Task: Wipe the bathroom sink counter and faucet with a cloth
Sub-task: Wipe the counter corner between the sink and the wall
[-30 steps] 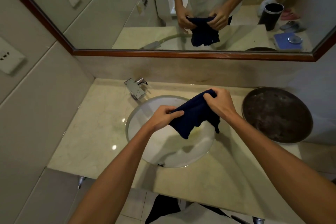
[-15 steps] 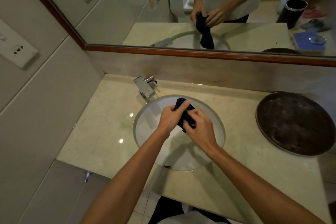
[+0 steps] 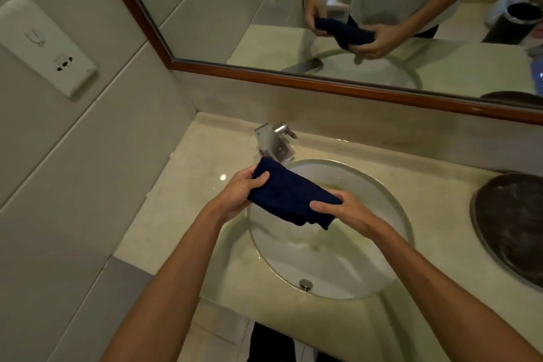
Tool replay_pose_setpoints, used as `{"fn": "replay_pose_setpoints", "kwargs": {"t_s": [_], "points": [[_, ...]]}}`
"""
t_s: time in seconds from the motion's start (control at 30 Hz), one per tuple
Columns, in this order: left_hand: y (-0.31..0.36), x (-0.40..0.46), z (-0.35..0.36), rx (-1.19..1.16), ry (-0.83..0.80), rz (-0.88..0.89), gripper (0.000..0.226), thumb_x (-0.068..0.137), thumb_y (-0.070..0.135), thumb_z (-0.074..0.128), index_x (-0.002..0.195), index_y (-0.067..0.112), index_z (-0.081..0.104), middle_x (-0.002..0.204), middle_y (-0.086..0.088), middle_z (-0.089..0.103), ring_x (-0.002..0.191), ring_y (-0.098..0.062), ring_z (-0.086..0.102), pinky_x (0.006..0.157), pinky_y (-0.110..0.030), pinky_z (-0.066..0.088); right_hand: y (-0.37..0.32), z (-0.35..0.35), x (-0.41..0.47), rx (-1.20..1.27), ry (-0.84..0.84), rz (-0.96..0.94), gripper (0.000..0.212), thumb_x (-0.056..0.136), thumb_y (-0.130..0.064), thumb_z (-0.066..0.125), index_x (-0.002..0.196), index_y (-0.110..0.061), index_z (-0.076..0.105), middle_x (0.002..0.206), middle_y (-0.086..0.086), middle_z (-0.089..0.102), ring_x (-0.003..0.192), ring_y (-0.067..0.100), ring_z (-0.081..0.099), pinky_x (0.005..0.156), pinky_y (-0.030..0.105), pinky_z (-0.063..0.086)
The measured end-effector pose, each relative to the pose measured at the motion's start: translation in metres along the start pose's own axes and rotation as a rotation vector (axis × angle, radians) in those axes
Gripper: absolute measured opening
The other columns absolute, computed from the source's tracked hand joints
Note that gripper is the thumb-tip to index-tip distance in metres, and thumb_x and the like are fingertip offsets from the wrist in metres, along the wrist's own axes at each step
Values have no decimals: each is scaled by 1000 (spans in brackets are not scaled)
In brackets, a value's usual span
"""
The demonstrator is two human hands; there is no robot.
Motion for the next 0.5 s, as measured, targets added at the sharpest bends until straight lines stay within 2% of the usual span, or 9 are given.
{"fn": "replay_pose_setpoints", "kwargs": {"t_s": [0.13, 0.23, 0.3, 0.4, 0.43, 0.47, 0.5], "points": [[-9, 19, -74, 106, 130, -35, 27, 105, 24, 57, 128, 13, 67, 121, -8, 74, 112, -24, 70, 103, -42, 53, -10, 51, 49, 67, 189, 51, 24, 87, -34, 81, 105, -19, 77, 94, -1, 80, 89, 18, 75, 73, 24, 58], [-11, 38, -142, 227, 295, -31, 21, 102, 23, 61, 116, 12, 73, 112, -7, 77, 108, -26, 71, 100, -44, 55, -14, 99, 102, 115, 290, 142, 34, 80, -37, 87, 105, -17, 77, 97, -2, 80, 92, 18, 76, 83, 37, 62], [-7, 53, -186, 219, 414, -24, 22, 98, 19, 68, 116, 9, 73, 111, -8, 76, 106, -26, 71, 97, -43, 57, -29, 127, 134, 145, 353, 181, 40, 76, -38, 89, 107, -16, 76, 100, 0, 79, 93, 17, 75, 85, 39, 62], [13, 82, -242, 138, 523, -5, 31, 92, 18, 76, 120, 5, 71, 114, -12, 75, 105, -25, 71, 90, -34, 58, -67, 149, 186, 154, 439, 185, 29, 75, -37, 90, 94, -23, 72, 93, -4, 76, 88, 15, 73, 88, 40, 61], [23, 93, -256, 99, 529, -5, 34, 89, 25, 79, 117, 7, 72, 111, -11, 75, 104, -26, 72, 89, -33, 58, -84, 150, 204, 136, 453, 161, 30, 73, -43, 89, 89, -25, 72, 91, -4, 76, 86, 15, 74, 88, 41, 61], [33, 104, -270, 39, 518, -25, 43, 83, 39, 83, 113, 10, 74, 109, -8, 76, 104, -26, 72, 90, -35, 59, -103, 147, 221, 115, 479, 140, 39, 69, -54, 88, 89, -24, 72, 91, -4, 77, 87, 15, 74, 88, 43, 61], [40, 115, -282, -19, 505, -50, 62, 72, 57, 85, 114, 13, 74, 109, -5, 77, 105, -24, 73, 95, -38, 58, -117, 138, 239, 73, 535, 125, 55, 63, -67, 84, 95, -23, 73, 96, -3, 77, 90, 17, 74, 87, 45, 61]]}}
Point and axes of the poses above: each hand's wrist, its own x-axis towards the middle knuckle, its own z-axis out of the palm, y = z × x, the point moved 5 cm from there along x, towards the middle knuckle
